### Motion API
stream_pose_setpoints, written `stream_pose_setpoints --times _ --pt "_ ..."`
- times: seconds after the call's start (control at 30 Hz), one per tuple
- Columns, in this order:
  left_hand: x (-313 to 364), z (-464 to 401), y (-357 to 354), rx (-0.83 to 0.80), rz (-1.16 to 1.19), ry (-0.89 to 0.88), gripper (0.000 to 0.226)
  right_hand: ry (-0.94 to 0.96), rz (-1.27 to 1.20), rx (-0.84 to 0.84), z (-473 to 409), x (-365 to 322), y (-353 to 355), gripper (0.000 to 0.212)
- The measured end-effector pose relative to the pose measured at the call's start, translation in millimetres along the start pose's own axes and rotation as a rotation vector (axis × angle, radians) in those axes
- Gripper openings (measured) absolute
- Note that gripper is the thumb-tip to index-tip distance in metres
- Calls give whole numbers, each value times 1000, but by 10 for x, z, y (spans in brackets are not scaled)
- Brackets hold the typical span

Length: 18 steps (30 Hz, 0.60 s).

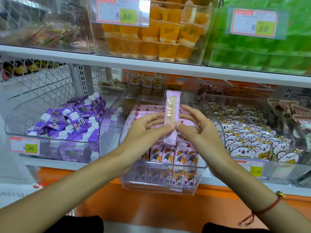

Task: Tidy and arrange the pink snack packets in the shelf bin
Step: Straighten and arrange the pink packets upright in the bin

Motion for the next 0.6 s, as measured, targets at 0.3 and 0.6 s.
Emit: stream_pose_setpoints --times 0.3,0.6 --pt "20 -22 98 95 -167 -469 36 285 68 -116 40 -88 10 29" --pt "16 -10 60 255 -308 -531 33 202 98 36 62 -128 -4 49"
Point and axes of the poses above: each hand's wrist, its own z-axis away from the middle knuckle, its own y-axis out of the back of the hand, x = y × z, the point moved 1 cm from there along -z, towards the middle knuckle, and after that the axes turned 12 degrees about -z, right-handed, at the moved point
